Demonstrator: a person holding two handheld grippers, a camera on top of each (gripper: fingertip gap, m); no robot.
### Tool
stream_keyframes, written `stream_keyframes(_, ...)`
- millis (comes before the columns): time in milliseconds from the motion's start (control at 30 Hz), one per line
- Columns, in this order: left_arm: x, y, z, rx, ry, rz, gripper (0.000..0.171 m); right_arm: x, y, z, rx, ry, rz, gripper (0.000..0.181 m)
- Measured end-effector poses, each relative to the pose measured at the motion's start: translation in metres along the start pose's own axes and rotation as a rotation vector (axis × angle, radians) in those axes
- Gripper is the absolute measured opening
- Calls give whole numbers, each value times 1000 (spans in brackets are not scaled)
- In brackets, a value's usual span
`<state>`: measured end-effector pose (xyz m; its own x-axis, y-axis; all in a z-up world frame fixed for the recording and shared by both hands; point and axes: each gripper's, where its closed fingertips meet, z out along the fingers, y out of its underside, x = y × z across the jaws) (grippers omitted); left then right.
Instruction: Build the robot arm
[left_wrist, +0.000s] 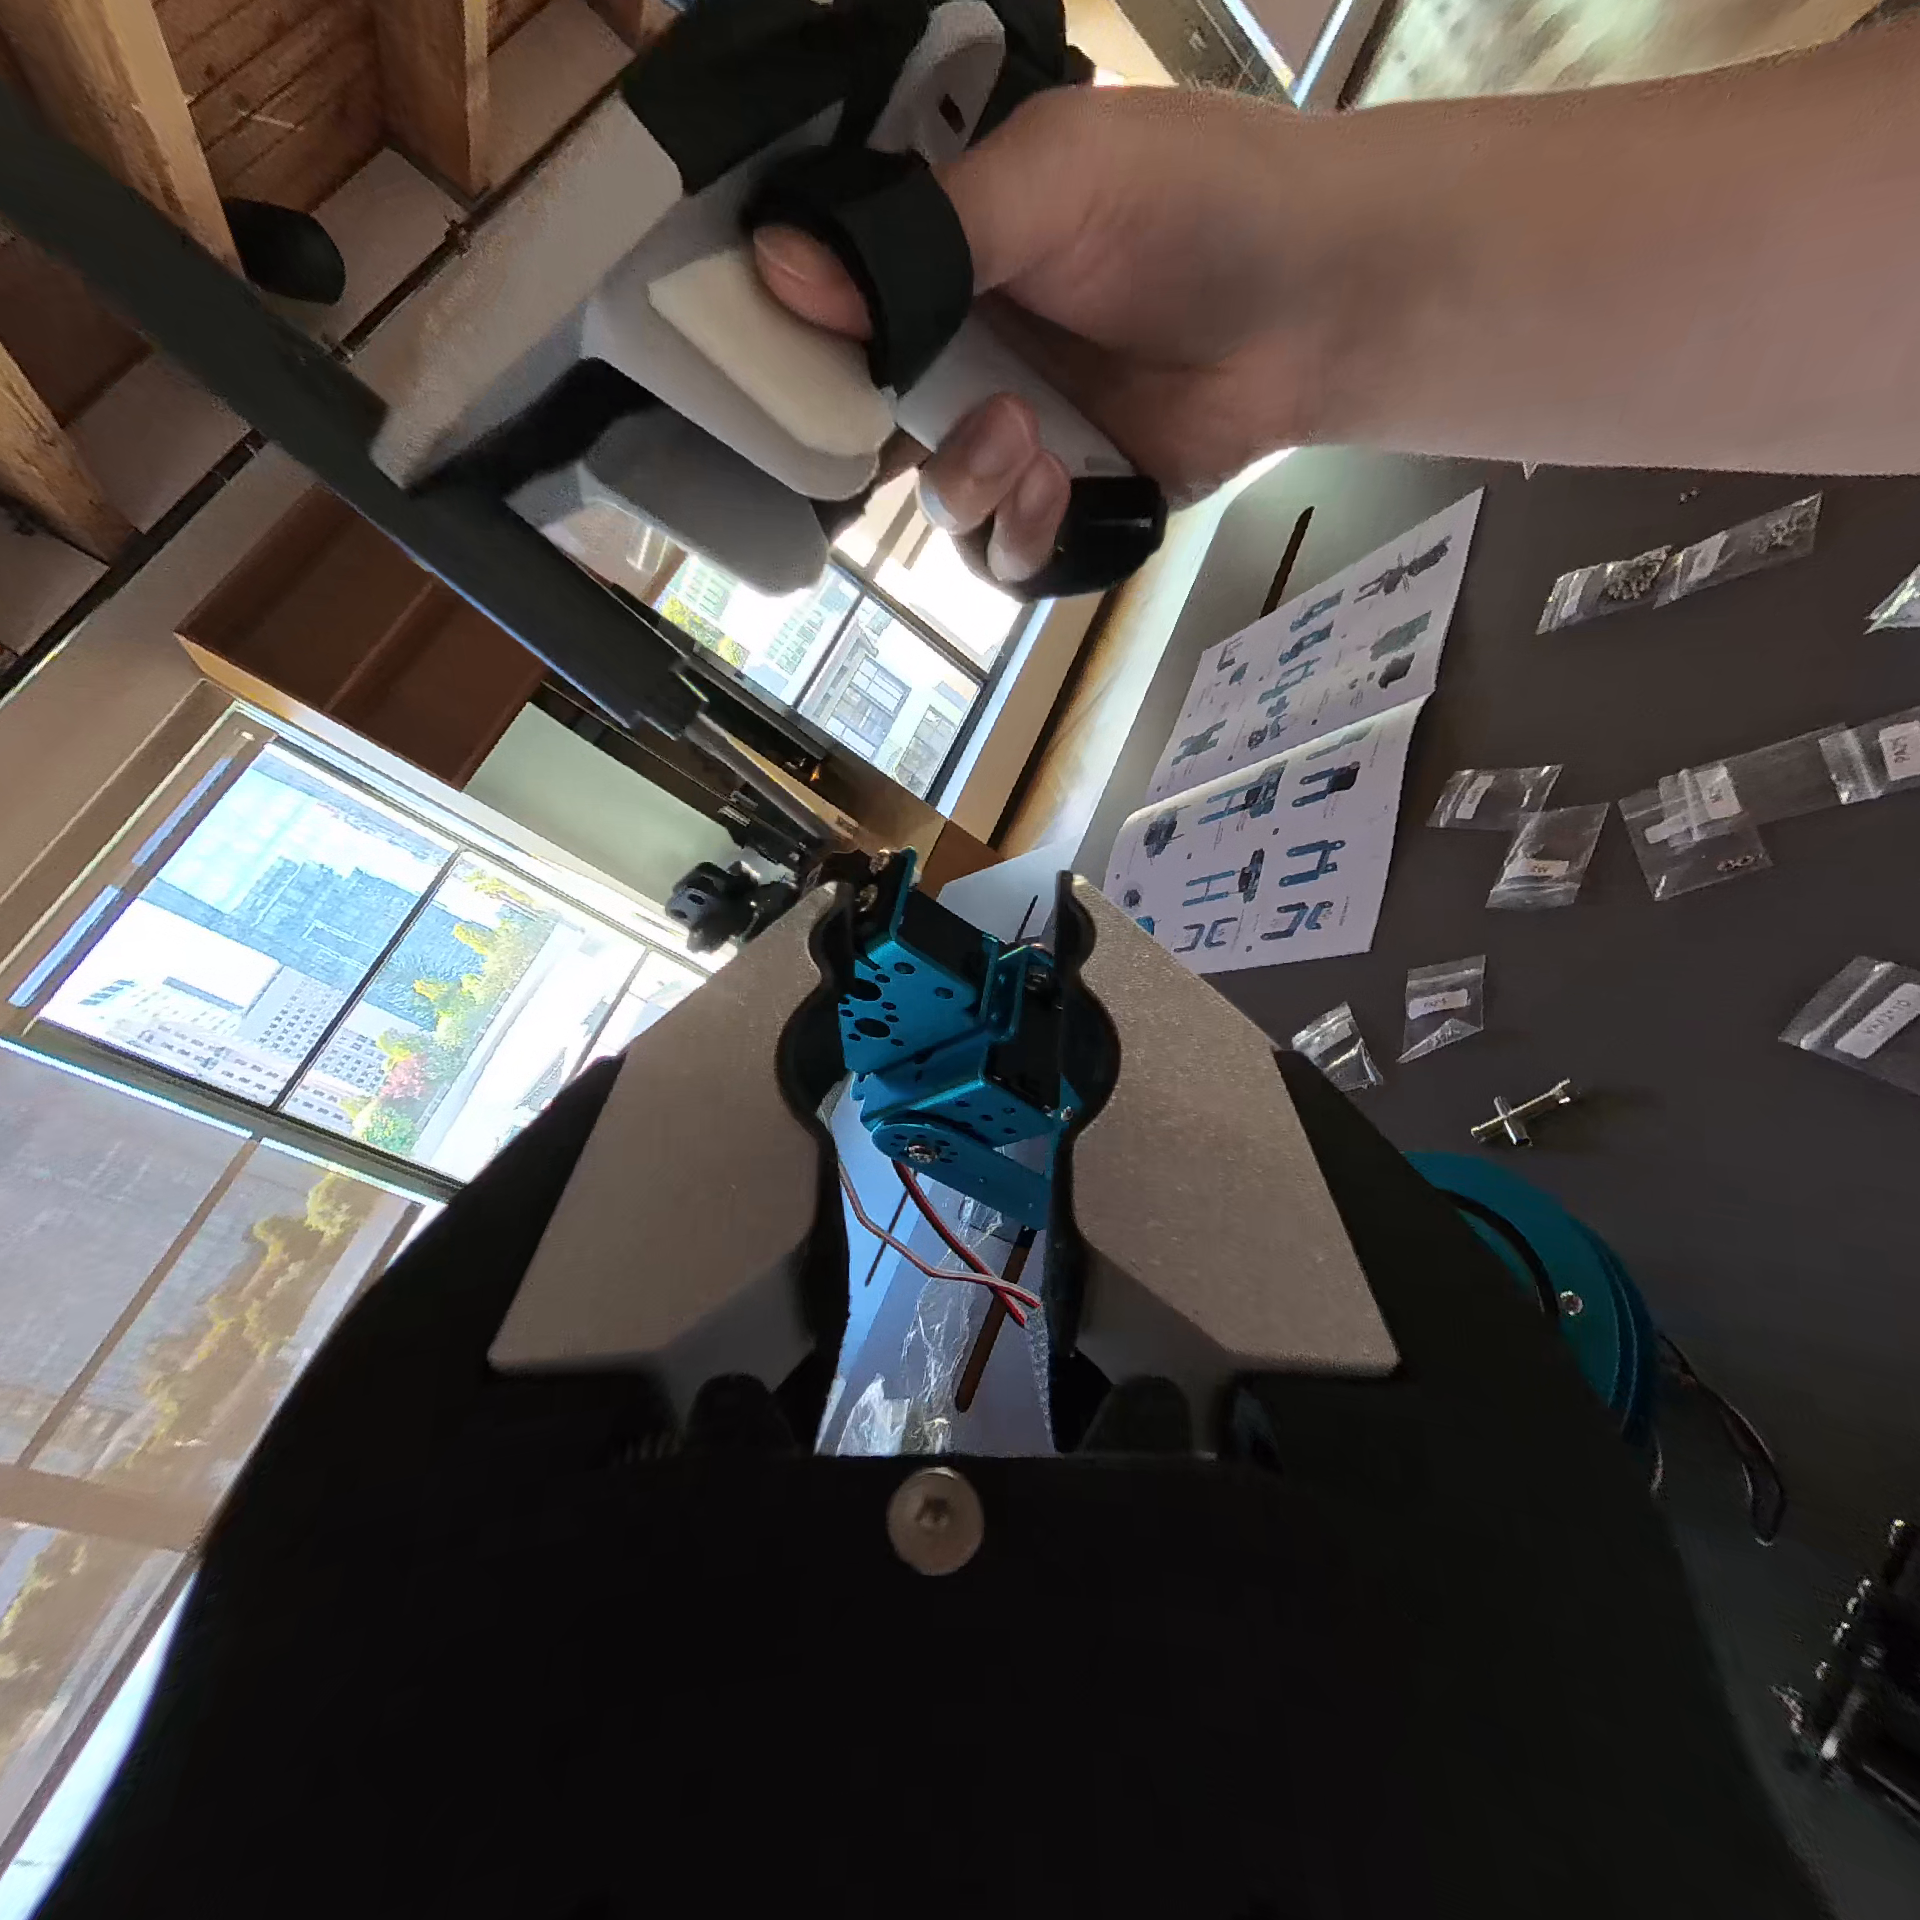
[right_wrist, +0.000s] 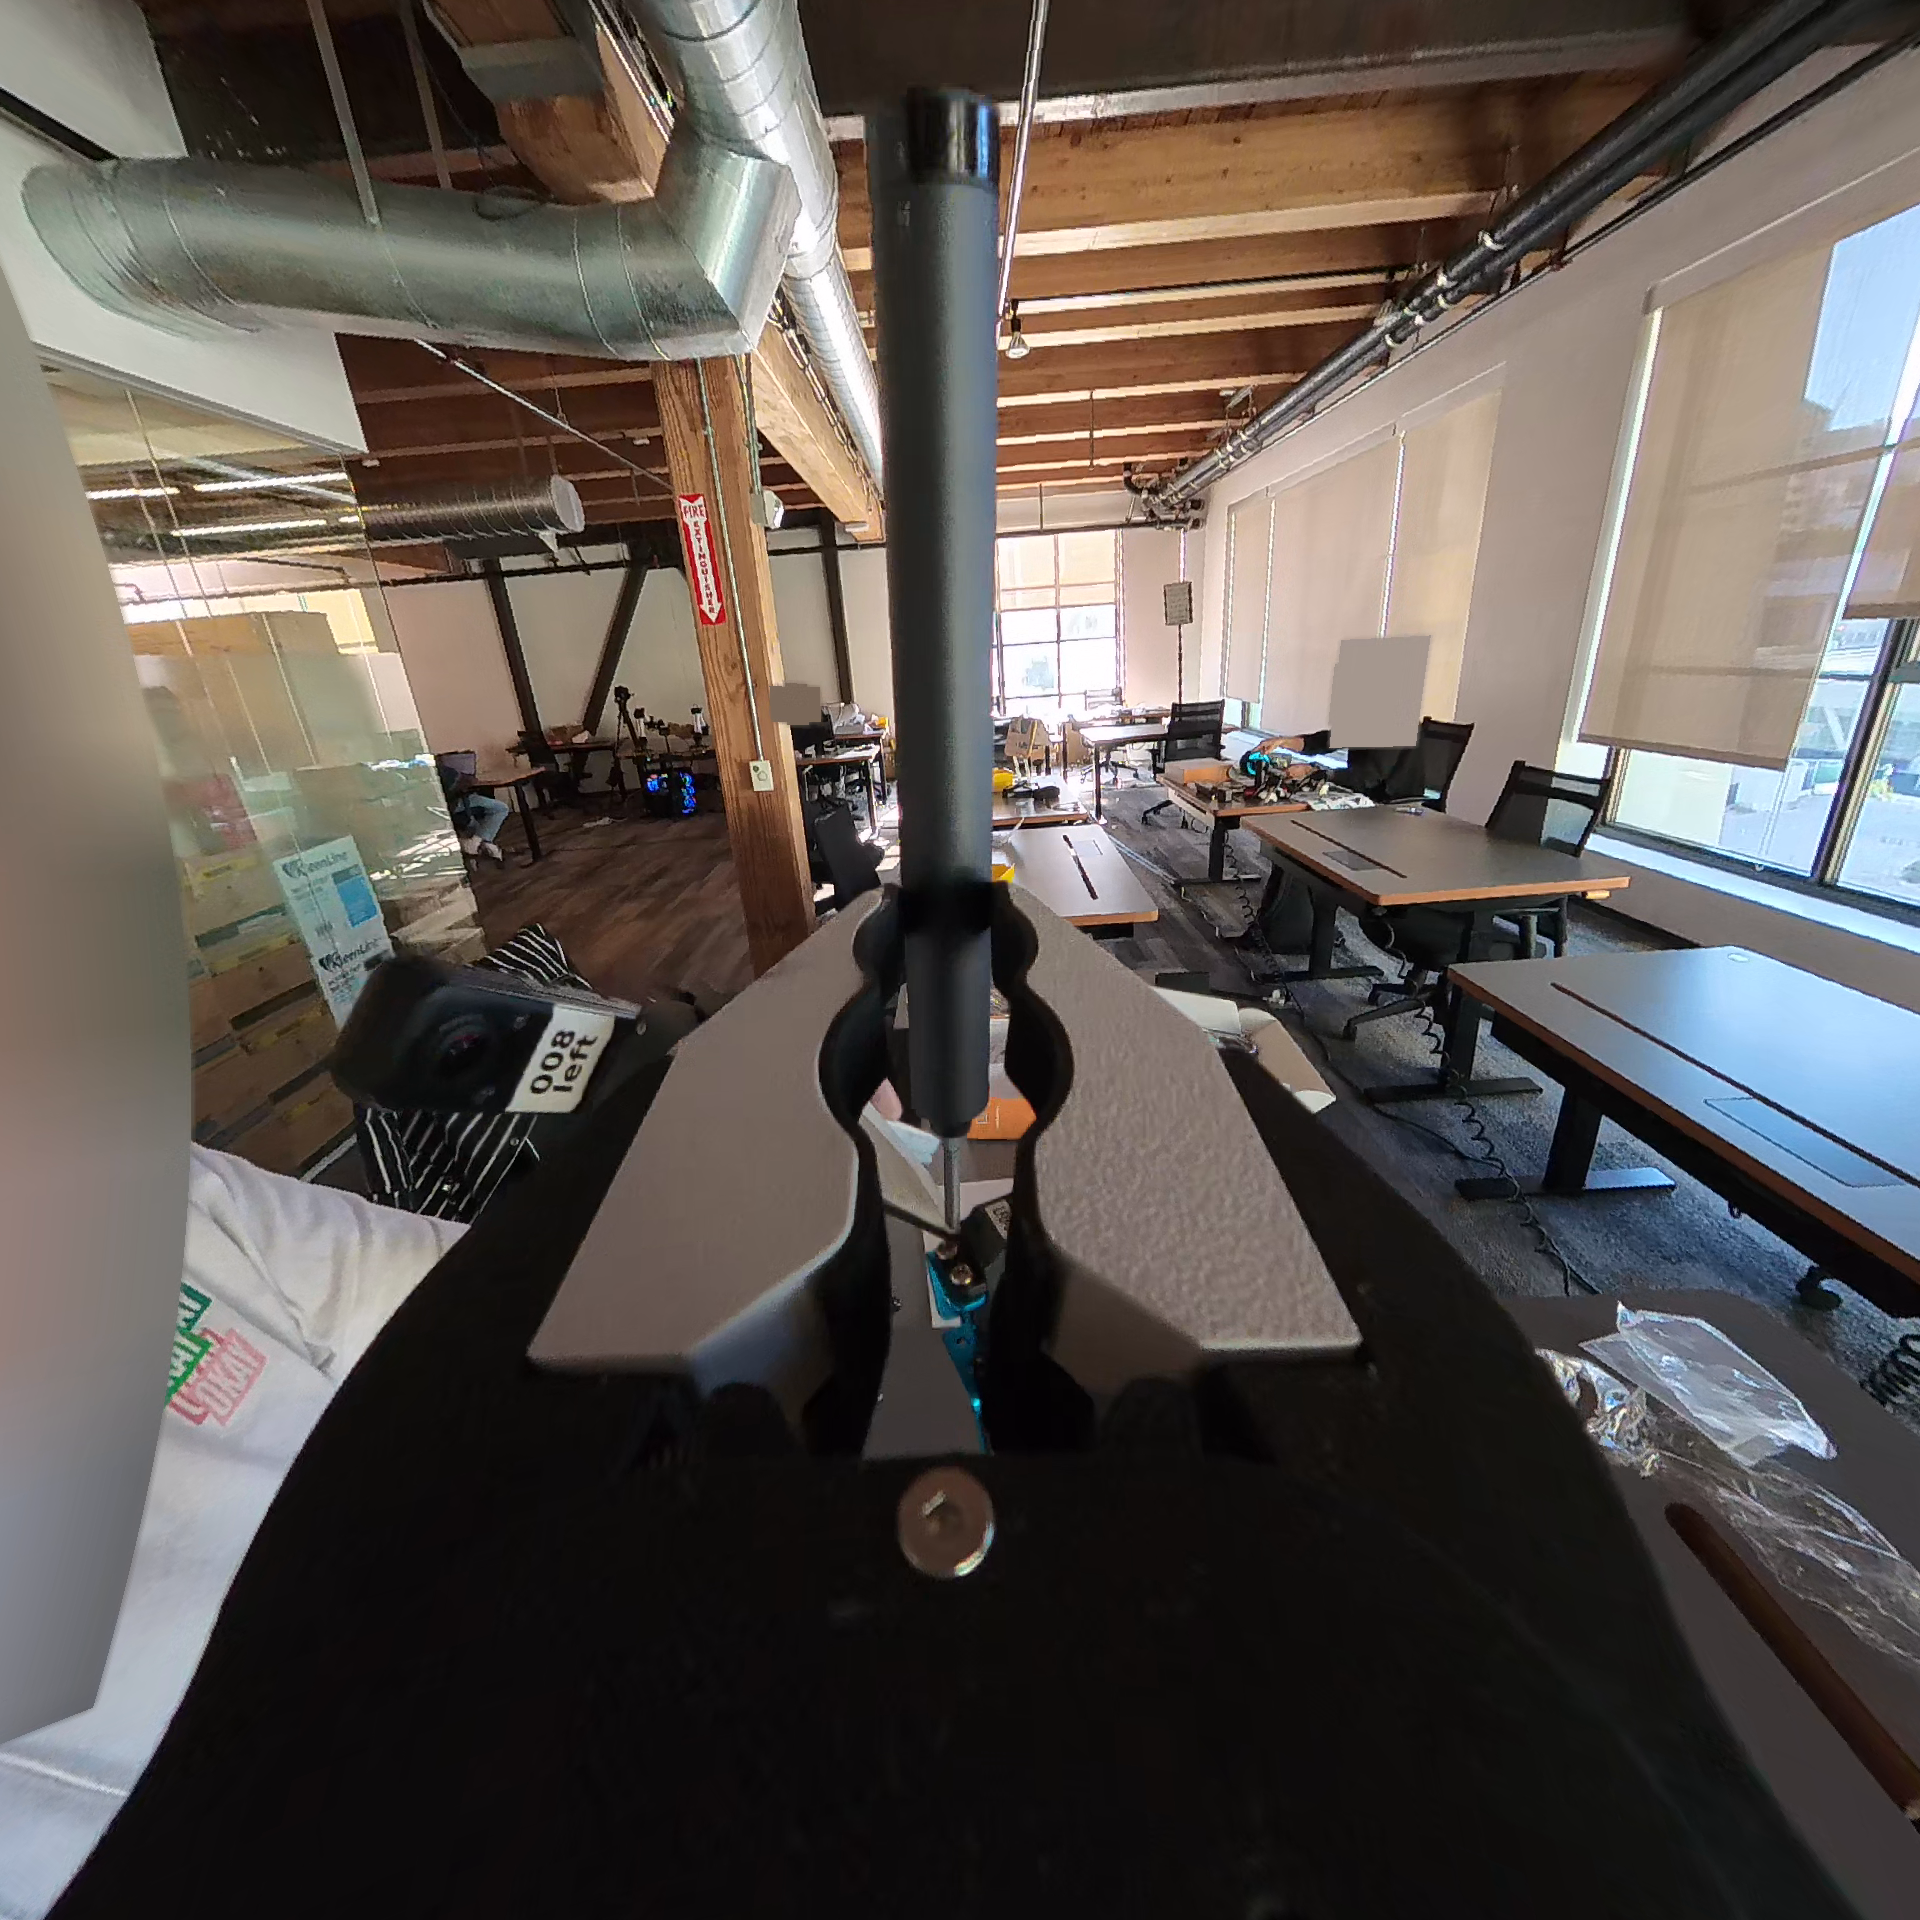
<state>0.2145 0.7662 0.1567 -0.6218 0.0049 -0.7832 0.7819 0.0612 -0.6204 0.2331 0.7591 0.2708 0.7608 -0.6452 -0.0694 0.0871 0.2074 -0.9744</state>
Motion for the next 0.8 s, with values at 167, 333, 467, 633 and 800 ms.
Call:
stream_keyframes(167, -4, -2, -2, 8, -13, -32, 37, -4, 1, 4, -25, -9, -13, 15)
stream_keyframes(333, -14, -18, -25, 127, -24, -211, 36, -4, 8, 8, -46, -15, -12, 15)
stream_keyframes(467, -13, -14, -40, 146, -18, -313, 37, -2, 12, 8, -52, -14, 2, 15)
stream_keyframes(633, -6, 2, -51, 128, -19, -403, 36, -2, 14, 7, -52, -12, -1, 15)
stream_keyframes(800, 13, 13, -67, 95, -1, -476, 39, -25, -23, -24, 58, 4, -112, 15)
